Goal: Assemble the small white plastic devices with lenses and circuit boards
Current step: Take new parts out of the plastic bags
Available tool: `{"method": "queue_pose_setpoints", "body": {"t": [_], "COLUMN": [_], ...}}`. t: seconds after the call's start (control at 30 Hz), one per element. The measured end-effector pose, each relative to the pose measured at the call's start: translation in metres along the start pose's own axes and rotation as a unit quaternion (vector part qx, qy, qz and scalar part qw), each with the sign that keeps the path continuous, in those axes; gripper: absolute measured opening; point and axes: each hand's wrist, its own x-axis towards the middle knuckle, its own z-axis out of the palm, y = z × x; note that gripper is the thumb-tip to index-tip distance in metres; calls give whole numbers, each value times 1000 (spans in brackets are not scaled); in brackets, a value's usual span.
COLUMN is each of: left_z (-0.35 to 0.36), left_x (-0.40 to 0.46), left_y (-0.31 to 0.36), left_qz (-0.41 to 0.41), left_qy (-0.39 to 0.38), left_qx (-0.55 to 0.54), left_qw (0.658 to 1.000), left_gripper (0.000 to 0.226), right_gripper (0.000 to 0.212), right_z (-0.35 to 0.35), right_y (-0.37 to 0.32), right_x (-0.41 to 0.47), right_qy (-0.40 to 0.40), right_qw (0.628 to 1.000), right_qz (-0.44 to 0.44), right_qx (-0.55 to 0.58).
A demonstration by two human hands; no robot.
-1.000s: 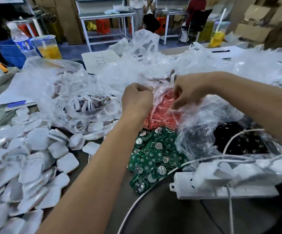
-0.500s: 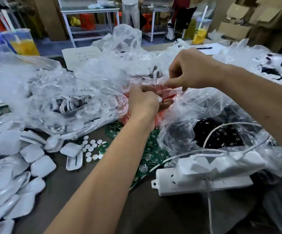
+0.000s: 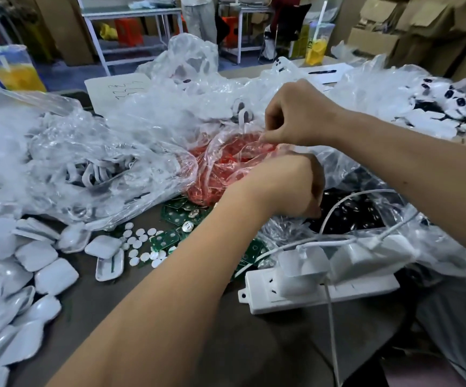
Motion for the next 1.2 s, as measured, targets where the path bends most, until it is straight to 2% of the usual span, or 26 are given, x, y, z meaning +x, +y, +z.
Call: {"method": "queue_pose_setpoints", "body": {"t": [0.07,0.13,0.2,0.37,0.53,0.67,0.8,0.93,1.03,1.13,1.2], "left_z": [1,4,7,15,25,23,22,23,13,-6,-19], "left_x": [8,16,22,23,23,23,22,16,3,-25,-53], "left_y": [9,11,11,9,3,-7,-19,-28,-32,-48,-70], "left_qz": [5,-23,-33,-26,4,-6,-29,-43,-33,-54,-82], "left_qy": [-90,-171,-196,-146,-92,-84,-16,53,68,149,196], "left_qx": [79,109,112,98,89,22,-77,-170,-244,-328,-339], "left_qw": [993,979,974,984,992,996,996,983,967,931,917], "left_gripper": [14,26,30,16,16,7,7,8,10,9,10], "right_gripper": [14,15,16,17,19,20,21,19,35,29,23], "right_z": [2,4,8,16,14,13,12,6,-2,-15,-22], "right_y": [0,-1,-2,-7,-8,-6,-6,-7,-6,-12,-30], "right_x": [2,3,3,5,9,5,5,6,8,13,20], "right_qy": [-24,-50,-64,-61,-78,-80,-63,-57,-50,-51,-52], "right_qw": [1000,998,997,997,995,994,996,998,999,992,983], "right_qz": [-7,-18,-32,-44,-39,-34,-43,-31,10,48,62], "right_qx": [-17,-25,-18,11,43,68,36,13,19,105,165]}}
